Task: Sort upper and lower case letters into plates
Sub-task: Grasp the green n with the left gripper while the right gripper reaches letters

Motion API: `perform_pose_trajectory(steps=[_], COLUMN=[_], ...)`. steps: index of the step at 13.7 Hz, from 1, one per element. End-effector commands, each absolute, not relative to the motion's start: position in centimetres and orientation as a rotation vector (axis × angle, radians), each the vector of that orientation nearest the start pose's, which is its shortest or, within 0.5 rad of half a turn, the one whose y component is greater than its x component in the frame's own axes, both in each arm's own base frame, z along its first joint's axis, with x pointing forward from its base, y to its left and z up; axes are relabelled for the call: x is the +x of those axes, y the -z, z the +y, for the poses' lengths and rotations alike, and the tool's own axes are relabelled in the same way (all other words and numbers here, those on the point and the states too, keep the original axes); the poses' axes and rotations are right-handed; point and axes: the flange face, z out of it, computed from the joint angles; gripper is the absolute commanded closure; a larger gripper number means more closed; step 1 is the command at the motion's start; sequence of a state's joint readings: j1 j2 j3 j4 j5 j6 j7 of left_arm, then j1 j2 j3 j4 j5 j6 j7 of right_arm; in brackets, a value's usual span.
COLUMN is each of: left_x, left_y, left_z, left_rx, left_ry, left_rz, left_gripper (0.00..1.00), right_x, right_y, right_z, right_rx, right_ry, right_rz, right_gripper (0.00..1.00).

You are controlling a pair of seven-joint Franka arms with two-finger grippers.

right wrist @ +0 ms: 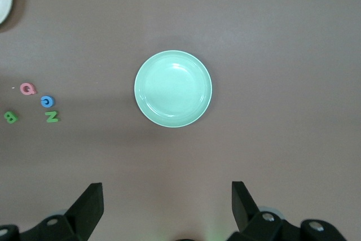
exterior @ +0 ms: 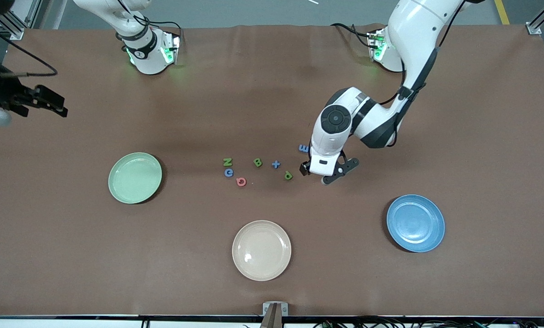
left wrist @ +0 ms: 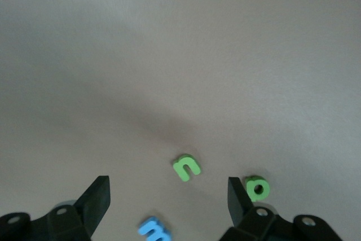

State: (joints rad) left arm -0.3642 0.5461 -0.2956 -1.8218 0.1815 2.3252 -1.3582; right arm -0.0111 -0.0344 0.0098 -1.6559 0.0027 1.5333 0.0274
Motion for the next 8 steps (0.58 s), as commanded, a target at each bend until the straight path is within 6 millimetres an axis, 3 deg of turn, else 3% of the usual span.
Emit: perform_pose_trajectory(steps=[1,2,5,7,8], left_x=[52.4,52.4,51.8,51.3,51.3], left_y=[-22.9,-22.1,-20.1,-19.1,-19.0], left_z=[-38.7,-38.7,-39.9,-40.2,-40.2], left_rx=[-2.951,-2.932,-2.891,-2.880,-2.876], left_ry=[-0.022,-0.028,-0.037,-0.048,-0.053], left_rz=[-1.118,-1.184,-1.335,-1.333,-1.336], left_gripper=[0.12,0.14,0.20,0.23,0.25], right_x=[58.0,59.0,59.0,59.3,59.7], right_y=[-54.8,-53.6,-53.3,-52.9,-51.6], right_z=[-2.6,-3.3,-2.4,-0.7,0.5], right_rx=[-3.126,-3.117,-3.106,-3.024,-3.010], right_ry=[-0.247,-0.275,-0.285,-0.286,-0.293], right_rz=[0.096,0.108,0.180,0.318,0.331], right_gripper=[0.00,0.00,0.00,0.00,0.00])
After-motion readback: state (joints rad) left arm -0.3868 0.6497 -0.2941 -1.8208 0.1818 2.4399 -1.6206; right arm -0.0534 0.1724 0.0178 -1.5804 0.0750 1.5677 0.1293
